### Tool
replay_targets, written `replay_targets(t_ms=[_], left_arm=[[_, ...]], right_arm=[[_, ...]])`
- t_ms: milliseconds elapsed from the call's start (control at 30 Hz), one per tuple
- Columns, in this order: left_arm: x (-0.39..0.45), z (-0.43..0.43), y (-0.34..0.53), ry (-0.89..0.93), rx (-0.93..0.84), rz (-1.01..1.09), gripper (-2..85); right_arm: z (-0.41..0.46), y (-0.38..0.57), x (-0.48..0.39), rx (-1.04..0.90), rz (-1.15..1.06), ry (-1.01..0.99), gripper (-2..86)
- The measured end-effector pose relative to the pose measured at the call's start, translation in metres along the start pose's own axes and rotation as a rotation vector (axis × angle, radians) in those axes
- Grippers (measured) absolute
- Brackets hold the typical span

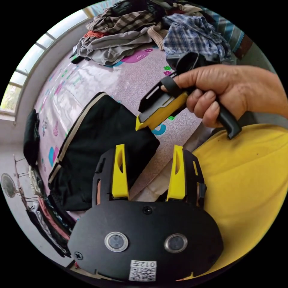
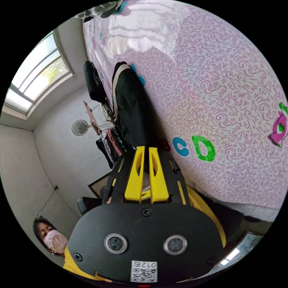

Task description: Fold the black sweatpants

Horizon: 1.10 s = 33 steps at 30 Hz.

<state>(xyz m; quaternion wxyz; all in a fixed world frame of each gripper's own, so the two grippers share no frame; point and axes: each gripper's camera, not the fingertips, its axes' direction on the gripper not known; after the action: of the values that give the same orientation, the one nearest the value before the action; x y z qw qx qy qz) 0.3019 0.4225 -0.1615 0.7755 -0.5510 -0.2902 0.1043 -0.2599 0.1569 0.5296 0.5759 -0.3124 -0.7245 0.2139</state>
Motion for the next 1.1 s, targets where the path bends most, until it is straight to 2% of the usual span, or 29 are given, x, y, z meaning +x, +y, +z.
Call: replay_targets(t_ms=[167, 233, 367, 433, 767, 867, 967, 1100], left_arm=[[0.025, -0.009, -0.01, -0.201, -0.059, -0.04, 11.1], [0.031, -0.017, -0.01, -0.207, -0.059, -0.064, 9.2], [0.027, -0.034, 0.0, -0.123, -0.035, -0.152, 6.6], [0.022, -0.043, 0.007, -0.087, -0.011, -0.201, 6.0], [0.0, -0.072, 0.046, -0.027, 0.048, -0.314, 4.9], [-0.003, -0.071, 0.055, -0.024, 0.045, -0.31, 4.7], [-0.005, -0.068, 0.064, -0.019, 0.039, -0.3, 4.5], [-0.007, -0.068, 0.07, 0.019, 0.06, -0.253, 4.2]], right_arm=[[-0.014, 0.01, -0.027, -0.023, -0.02, 0.021, 2.9], [-0.02, 0.01, -0.037, -0.058, -0.076, 0.05, 3.5], [-0.053, -0.005, -0.053, 0.01, -0.21, 0.156, 5.8], [-0.073, -0.027, -0.057, 0.047, -0.217, 0.104, 9.1], [-0.047, -0.082, -0.089, -0.05, -0.239, 0.057, 14.1], [-0.036, -0.085, -0.091, -0.032, -0.212, 0.027, 12.6], [-0.036, -0.085, -0.088, -0.014, -0.165, -0.033, 7.4], [-0.05, -0.069, -0.106, -0.026, -0.252, -0.031, 4.8]])
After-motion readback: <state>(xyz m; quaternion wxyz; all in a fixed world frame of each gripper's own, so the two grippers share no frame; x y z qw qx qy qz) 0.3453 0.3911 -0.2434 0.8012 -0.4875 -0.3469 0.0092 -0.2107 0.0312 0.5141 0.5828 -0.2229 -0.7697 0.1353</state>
